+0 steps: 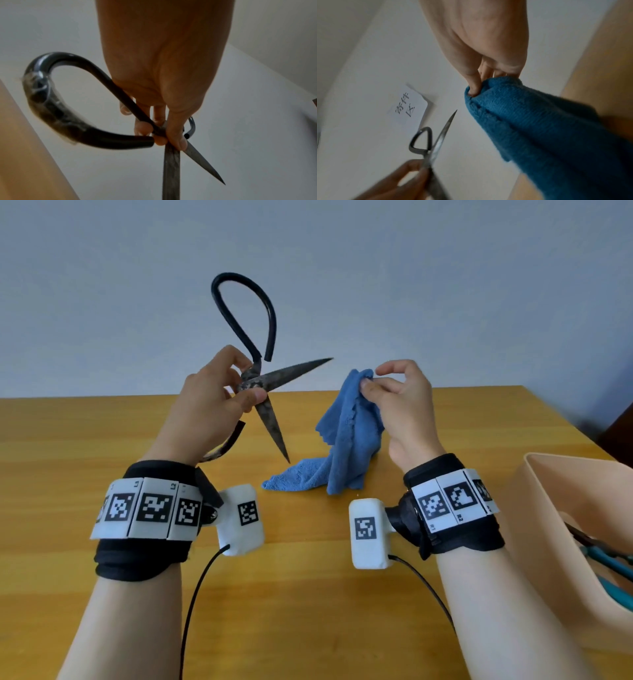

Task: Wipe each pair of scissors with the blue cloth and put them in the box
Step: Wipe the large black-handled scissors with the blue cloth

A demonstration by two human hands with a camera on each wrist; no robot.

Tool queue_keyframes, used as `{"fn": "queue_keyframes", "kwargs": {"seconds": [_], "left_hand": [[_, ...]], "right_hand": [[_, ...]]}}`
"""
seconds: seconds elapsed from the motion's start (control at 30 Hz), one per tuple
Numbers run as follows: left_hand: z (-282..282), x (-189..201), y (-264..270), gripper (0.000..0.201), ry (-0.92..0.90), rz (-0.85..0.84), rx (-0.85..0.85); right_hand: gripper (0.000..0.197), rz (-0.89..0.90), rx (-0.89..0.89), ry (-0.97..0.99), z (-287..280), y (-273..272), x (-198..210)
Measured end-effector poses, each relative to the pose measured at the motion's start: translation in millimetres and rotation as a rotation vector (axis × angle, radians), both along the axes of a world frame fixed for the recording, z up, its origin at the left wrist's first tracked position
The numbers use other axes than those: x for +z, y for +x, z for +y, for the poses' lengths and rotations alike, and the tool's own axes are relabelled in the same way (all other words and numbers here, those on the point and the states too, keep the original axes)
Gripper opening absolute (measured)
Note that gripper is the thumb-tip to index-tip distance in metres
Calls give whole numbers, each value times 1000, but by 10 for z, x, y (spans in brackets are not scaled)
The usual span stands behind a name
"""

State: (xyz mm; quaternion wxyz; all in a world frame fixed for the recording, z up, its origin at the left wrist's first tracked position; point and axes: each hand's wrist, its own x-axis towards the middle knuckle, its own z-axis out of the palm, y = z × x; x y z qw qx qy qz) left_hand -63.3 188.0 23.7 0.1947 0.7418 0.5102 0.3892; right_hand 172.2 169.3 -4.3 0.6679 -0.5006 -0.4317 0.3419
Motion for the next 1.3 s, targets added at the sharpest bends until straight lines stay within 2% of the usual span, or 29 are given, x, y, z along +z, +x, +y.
{"fn": "queue_keyframes", "kwargs": {"seconds": [0.13,0.27,0.4,0.63,0.87,1.03,1.2,1.3], "left_hand": [[1,-22,124,21,-20,-86,-38],[-69,6,272,20,-27,-148,-102],[-185,113,391,17,-30,-166,-125],[-583,553,435,19,-127,-309,-156],[-1132,746,292,16,-204,-438,-172],[-1402,816,229,15,-204,-556,-178],[-1520,859,236,13,-175,-580,-128],[-1542,863,172,15,-183,-589,-92]], "right_hand": [[20,124,252,-46,-1,-170,30],[14,209,374,-80,-50,-310,64],[18,103,365,-121,-171,-399,225],[21,-161,265,-161,-543,-434,768],[34,-242,309,-150,-1044,-594,1108],[34,-316,336,-150,-1289,-693,1227],[26,-356,318,-173,-1402,-736,1272],[27,-447,330,-225,-1459,-697,1257]]}}
